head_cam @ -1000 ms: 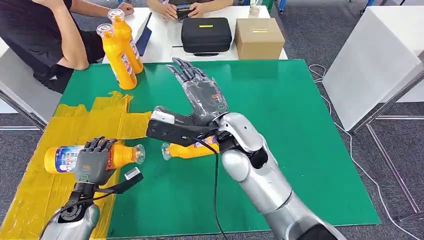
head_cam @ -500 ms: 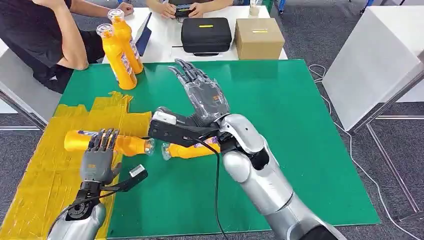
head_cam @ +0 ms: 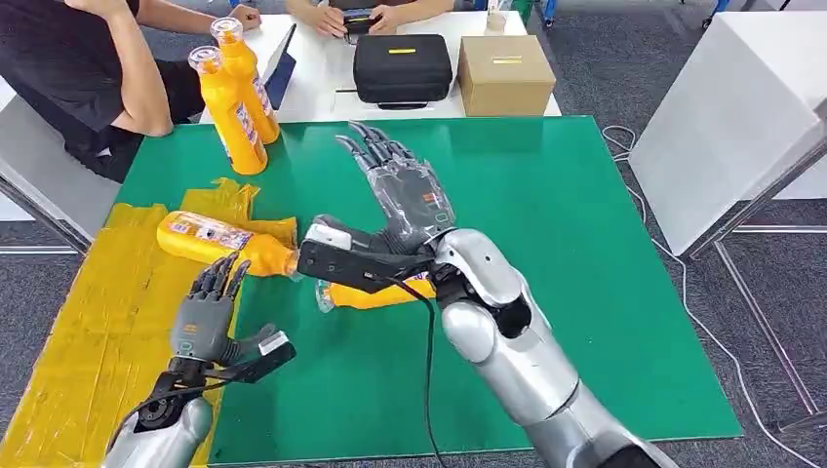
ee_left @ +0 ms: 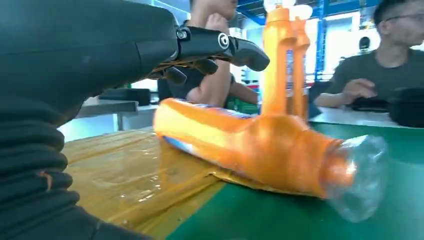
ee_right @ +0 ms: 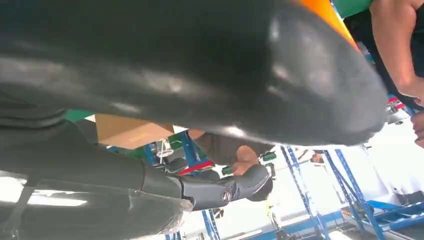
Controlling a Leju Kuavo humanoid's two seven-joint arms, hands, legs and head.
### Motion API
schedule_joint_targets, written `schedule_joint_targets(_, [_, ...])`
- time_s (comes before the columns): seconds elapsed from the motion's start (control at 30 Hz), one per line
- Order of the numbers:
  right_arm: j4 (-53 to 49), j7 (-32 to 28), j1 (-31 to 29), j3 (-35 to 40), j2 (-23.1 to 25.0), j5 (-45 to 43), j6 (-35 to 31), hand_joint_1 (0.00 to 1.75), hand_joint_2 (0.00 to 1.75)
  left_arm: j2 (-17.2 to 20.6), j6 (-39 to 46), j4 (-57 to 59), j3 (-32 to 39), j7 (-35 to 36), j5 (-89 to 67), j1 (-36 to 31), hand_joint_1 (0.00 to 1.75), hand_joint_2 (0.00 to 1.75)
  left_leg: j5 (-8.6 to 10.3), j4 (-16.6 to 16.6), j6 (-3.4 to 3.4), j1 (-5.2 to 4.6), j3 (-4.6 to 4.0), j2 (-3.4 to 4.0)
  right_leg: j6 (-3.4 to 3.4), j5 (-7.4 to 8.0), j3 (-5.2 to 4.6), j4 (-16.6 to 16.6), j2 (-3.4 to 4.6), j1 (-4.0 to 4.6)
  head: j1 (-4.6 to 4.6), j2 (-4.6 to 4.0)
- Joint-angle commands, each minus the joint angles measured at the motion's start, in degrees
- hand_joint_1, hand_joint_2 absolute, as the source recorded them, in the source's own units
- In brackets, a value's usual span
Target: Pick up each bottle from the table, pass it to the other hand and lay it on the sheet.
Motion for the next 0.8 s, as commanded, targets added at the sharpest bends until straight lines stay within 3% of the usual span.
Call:
schedule_joint_targets(0.03, [2.48, 2.18, -0.71, -0.07, -4.39, -0.2, 0.51, 0.0, 0.0, -2.89, -9.96, -4.95, 3.48, -11.16, 32.86, -1.83, 0.0, 0.0, -0.08, 0.04, -0.16, 0.08, 0.19, -0.21, -0.04, -0.12, 0.29, -0.02, -0.26, 0.08, 0.0, 0.0])
schedule_joint_targets(0.1, [5.53, 1.25, -0.89, -0.49, -5.45, -1.4, 1.14, 0.0, 0.0, -2.03, -17.63, -16.2, 3.26, -7.99, 45.34, 1.04, 0.0, 0.0, -0.17, 0.14, -0.21, 0.15, 0.23, -0.2, -0.05, -0.18, 0.36, 0.0, -0.28, 0.15, 0.0, 0.0])
schedule_joint_targets(0.13, [7.9, 1.09, -1.18, -0.23, -6.69, -1.34, 1.54, 0.0, 1.75, -2.12, -22.16, -23.16, 4.95, -8.02, 57.32, 2.76, 0.0, 0.0, -0.13, 0.12, -0.17, 0.15, 0.13, -0.1, -0.04, -0.1, 0.25, -0.03, -0.16, 0.16, 0.0, 0.0])
schedule_joint_targets(0.2, [10.69, -0.54, -1.35, -0.5, -7.23, -1.55, 0.3, 0.0, 1.75, 0.32, -22.88, -28.1, 3.7, -5.01, 59.28, 4.01, 0.0, 0.0, -0.17, 0.14, -0.18, 0.15, 0.16, 0.02, -0.04, -0.11, 0.25, 0.0, -0.05, 0.15, 0.0, 0.0])
schedule_joint_targets(0.37, [10.36, -0.67, -1.3, -0.51, -7.07, -1.7, 0.2, 0.0, 1.75, 0.56, -22.67, -27.19, 3.39, -5.12, 59.65, 4.12, 0.0, 0.0, -0.14, 0.02, -0.18, 0.09, 0.26, 0.06, -0.05, -0.09, 0.29, -0.03, 0.0, 0.09, 0.02, 0.0])
schedule_joint_targets(0.43, [12.08, 0.56, -1.54, 0.42, -8.5, -1.35, 3.03, 0.0, 1.75, 0.61, -23.28, -29.17, 4.39, -7.8, 66.48, 3.9, 0.0, 0.0, -0.16, 0.02, -0.2, 0.1, 0.26, 0.07, -0.06, -0.1, 0.29, -0.03, 0.03, 0.09, -0.02, 0.0])
schedule_joint_targets(0.53, [17.38, 0.54, -1.73, 1.48, -10.62, -0.64, 5.03, 0.0, 1.75, 2.43, -25.29, -32.3, 5.22, -5.27, 72.98, 3.03, 0.0, 0.0, -0.09, 0.02, -0.14, 0.12, 0.15, 0.04, -0.04, -0.03, 0.2, -0.06, 0.0, 0.1, -0.02, 0.0])
schedule_joint_targets(0.8, [18.71, 1.15, -0.24, 2.17, -12.41, 0.18, 5.79, 0.0, 1.75, 4.83, -25.31, -26.01, 5.29, -4.08, 79.43, -0.01, 0.0, 0.0, -0.08, 0.0, -0.17, 0.09, 0.22, -0.07, -0.06, -0.08, 0.28, -0.03, -0.11, 0.08, 0.0, 0.0])
